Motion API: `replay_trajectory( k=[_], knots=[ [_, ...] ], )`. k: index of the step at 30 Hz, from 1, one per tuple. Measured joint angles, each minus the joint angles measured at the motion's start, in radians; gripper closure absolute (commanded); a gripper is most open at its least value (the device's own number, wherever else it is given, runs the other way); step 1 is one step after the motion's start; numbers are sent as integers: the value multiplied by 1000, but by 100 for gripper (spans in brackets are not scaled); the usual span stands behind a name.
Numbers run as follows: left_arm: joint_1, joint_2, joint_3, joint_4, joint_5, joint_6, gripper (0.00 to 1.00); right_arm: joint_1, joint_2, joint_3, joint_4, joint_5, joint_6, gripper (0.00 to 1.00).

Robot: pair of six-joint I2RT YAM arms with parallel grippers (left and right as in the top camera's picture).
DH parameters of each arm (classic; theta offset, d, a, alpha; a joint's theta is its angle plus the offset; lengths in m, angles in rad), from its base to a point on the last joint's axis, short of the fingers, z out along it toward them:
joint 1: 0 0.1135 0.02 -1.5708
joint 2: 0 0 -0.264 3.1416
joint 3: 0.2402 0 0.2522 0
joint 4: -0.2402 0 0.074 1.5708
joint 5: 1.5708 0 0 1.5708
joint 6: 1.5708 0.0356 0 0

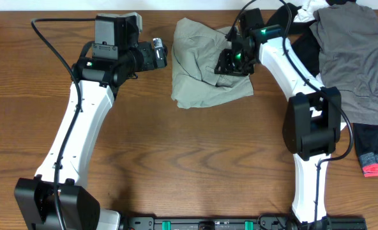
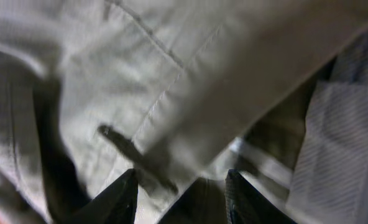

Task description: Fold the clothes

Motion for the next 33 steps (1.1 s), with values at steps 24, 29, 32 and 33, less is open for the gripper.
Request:
replay_trajectory(
  k=[24, 29, 32, 33],
  knots=[
    [0, 0, 0, 0, 0, 10, 2, -22, -7, 301, -47, 27, 28, 99],
    [0, 0, 0, 0, 0, 17, 2, -85, -6, 301, -66, 29, 22, 99],
    [0, 0, 0, 0, 0, 18, 2, -135, -6, 301, -72, 29, 16, 99],
    [0, 0, 0, 0, -1, 18, 2, -150, -6, 300, -67, 29, 14, 99]
  ],
)
